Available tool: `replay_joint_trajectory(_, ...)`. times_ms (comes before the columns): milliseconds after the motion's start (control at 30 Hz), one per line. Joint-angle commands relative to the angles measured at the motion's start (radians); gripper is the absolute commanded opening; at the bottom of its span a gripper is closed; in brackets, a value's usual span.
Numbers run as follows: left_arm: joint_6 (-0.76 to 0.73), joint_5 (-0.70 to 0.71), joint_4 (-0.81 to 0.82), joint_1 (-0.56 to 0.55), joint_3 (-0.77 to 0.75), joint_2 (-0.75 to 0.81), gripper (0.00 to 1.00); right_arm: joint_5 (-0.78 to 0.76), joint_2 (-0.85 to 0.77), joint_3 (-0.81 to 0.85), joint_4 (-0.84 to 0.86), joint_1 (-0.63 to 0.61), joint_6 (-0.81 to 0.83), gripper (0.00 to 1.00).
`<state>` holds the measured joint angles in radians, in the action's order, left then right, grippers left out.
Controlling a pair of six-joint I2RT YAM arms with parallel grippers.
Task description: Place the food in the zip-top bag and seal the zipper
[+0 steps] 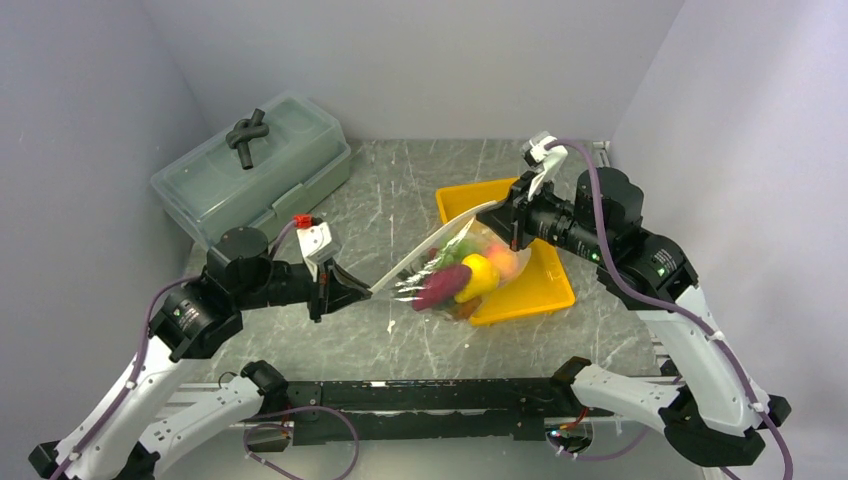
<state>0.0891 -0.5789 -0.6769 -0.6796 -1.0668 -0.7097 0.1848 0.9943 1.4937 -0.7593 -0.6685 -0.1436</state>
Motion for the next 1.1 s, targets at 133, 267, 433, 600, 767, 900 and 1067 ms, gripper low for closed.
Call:
replay_joint_trajectory(133, -0.029, 0.023, -0.068, -0.001, 0.014, 0.022, 0.00, -0.161, -0.042, 0.068, 0.129, 0.016, -0.010, 0.00)
replay_joint_trajectory(267, -0.025, 0.034, -0.062, 0.000, 0.028, 0.038, 0.00, -0.176, -0.056, 0.068, 0.138, 0.016, -0.006, 0.00)
replay_joint_trajectory(433, -0.013, 0.059, -0.038, -0.001, 0.023, 0.042, 0.05, -0.109, -0.039, 0.068, 0.137, 0.017, -0.009, 0.00)
replay_joint_trajectory(600, -0.005, 0.099, -0.016, -0.001, 0.004, 0.024, 0.31, -0.024, -0.019, 0.062, 0.137, 0.017, 0.000, 0.00)
replay_joint_trajectory(767, -0.011, 0.179, -0.018, -0.001, -0.036, -0.002, 0.46, 0.080, 0.010, 0.070, 0.106, 0.017, 0.022, 0.00)
replay_joint_trajectory(900, -0.009, 0.227, 0.003, -0.001, -0.055, -0.012, 0.61, 0.116, 0.024, 0.066, 0.080, 0.015, 0.042, 0.00)
replay_joint_trajectory(1067, -0.010, 0.274, 0.034, -0.001, -0.073, -0.020, 0.70, 0.144, 0.027, 0.056, 0.056, 0.017, 0.067, 0.00)
